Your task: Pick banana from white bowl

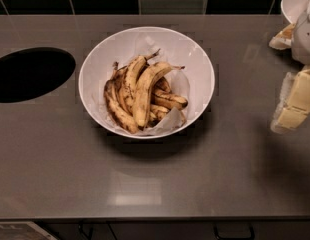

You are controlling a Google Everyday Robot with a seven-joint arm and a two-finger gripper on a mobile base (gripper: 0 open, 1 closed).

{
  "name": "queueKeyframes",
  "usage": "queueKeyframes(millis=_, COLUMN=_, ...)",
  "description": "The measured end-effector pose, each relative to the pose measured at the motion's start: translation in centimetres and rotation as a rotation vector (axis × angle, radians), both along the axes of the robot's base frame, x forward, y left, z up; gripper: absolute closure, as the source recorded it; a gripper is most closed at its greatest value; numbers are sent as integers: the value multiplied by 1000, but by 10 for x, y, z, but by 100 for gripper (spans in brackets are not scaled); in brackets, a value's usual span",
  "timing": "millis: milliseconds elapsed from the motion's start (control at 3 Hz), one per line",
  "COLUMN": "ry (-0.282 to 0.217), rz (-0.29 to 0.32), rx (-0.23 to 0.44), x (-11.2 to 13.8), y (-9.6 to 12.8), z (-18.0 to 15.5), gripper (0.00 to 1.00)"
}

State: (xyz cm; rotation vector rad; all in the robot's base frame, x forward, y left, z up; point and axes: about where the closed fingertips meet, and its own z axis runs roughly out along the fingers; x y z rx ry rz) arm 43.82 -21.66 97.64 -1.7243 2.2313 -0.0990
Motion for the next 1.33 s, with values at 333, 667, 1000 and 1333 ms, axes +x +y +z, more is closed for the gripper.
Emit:
queueKeyframes(millis=333, ry=0, rz=0, rx=0, x=0, y=0, z=0, gripper=0)
queueKeyframes(millis=667, ry=-8, rz=20, rx=6, x=0, y=7, z=1, gripper=0)
queueKeyframes(millis=1000, ry=-26, rz=145, rx=10, x=3, y=45, z=1, gripper=0)
queueKeyframes(millis=1333, ry=-22, rz=319, rx=39, x=12, y=93, z=-5, gripper=0)
